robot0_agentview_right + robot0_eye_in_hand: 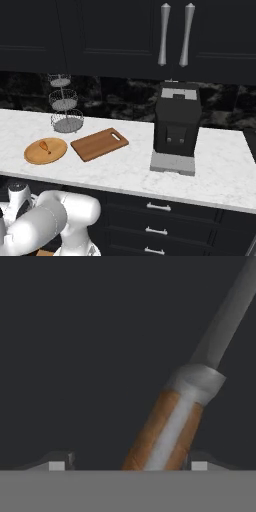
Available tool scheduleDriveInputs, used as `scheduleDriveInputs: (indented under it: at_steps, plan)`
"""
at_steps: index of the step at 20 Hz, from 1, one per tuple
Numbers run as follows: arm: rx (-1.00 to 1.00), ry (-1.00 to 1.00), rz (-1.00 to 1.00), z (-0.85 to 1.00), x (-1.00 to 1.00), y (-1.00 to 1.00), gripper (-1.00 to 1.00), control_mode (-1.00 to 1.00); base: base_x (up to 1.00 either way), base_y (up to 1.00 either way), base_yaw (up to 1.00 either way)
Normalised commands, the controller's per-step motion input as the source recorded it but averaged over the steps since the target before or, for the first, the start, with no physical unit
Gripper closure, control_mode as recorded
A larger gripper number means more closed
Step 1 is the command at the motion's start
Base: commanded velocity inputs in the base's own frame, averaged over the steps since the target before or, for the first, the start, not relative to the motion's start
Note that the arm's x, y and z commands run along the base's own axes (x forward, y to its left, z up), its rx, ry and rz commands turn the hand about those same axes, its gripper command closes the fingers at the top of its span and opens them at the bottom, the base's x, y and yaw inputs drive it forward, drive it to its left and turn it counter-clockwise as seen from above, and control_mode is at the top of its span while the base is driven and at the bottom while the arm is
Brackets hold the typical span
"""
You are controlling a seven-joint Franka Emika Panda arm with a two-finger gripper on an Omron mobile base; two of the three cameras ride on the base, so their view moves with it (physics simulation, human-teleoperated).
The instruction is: Pick up the knife from the drawer and place it on the cutting board. Then place the meat from the plate to the cutting board.
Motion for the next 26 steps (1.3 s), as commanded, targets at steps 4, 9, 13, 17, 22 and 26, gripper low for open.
scheduleDriveInputs:
  at_steps: [4,9,13,17,22,26]
  plan:
    - [0.03,0.11,0.0,-0.03,-0.03,0.27,1.0,-1.0,0.0,0.0,0.0]
    - [0.02,0.1,0.0,0.0,-0.21,0.52,1.0,-1.0,0.0,0.0,0.0]
    - [0.0,0.11,0.0,0.1,-0.19,0.93,1.0,-1.0,0.0,0.0,0.0]
    - [0.0,0.18,0.0,0.26,-0.37,1.0,1.0,-1.0,0.0,0.0,0.0]
    - [0.0,0.13,0.0,0.43,-0.64,0.93,1.0,-1.0,0.0,0.0,0.0]
    - [0.0,-0.03,0.0,1.0,-0.96,0.18,1.0,-1.0,0.0,0.0,0.0]
